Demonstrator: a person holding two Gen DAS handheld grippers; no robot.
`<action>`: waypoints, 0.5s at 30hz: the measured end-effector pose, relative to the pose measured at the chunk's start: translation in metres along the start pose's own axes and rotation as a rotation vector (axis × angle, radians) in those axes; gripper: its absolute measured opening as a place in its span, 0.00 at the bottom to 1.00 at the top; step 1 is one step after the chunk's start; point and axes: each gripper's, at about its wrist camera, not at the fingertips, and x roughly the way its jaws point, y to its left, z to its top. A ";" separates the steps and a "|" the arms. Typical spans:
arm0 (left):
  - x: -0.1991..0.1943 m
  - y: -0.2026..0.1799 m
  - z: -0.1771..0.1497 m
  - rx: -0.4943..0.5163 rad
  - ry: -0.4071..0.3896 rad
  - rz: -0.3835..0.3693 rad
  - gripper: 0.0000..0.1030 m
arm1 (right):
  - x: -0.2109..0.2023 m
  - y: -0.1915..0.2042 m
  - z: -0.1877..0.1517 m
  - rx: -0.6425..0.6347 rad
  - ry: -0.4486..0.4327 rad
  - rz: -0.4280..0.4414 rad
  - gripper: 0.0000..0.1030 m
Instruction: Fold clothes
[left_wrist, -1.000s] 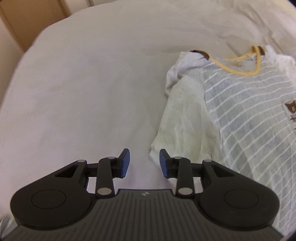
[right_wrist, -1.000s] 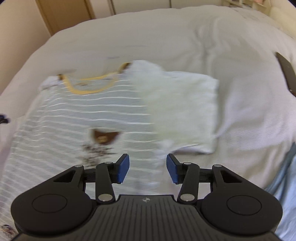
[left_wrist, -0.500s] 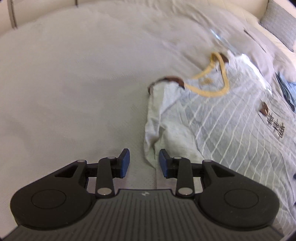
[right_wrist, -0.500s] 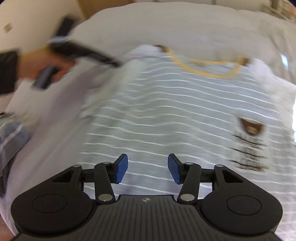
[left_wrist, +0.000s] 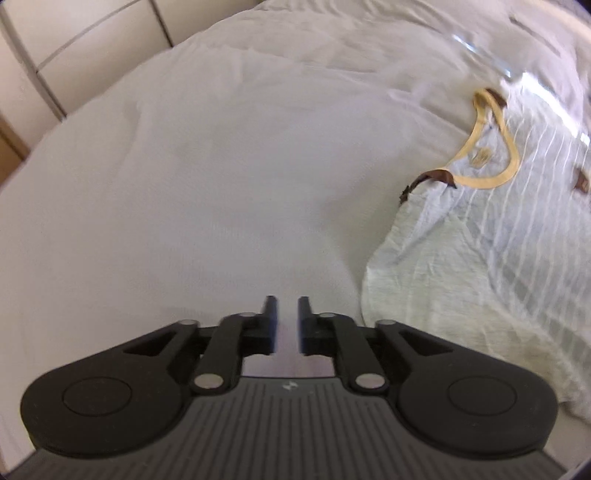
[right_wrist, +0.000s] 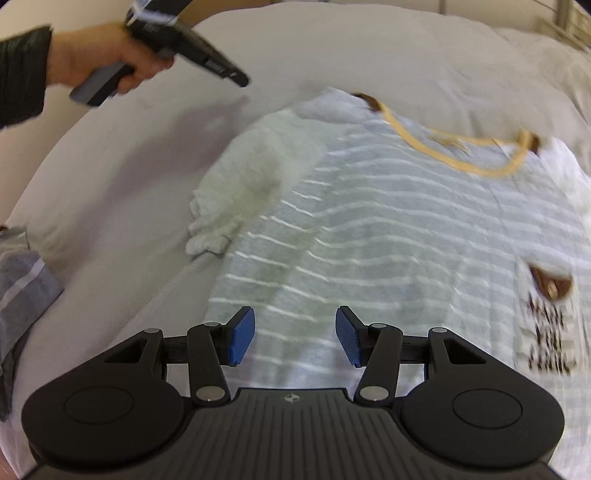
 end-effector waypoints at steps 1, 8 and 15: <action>-0.004 0.002 -0.010 -0.026 0.000 -0.022 0.17 | 0.002 0.004 0.004 -0.026 -0.005 0.004 0.50; -0.034 -0.001 -0.084 -0.190 0.015 -0.018 0.17 | 0.041 0.065 0.025 -0.337 -0.065 0.031 0.50; -0.061 -0.007 -0.130 -0.362 -0.020 -0.013 0.23 | 0.100 0.114 0.036 -0.598 -0.068 -0.101 0.51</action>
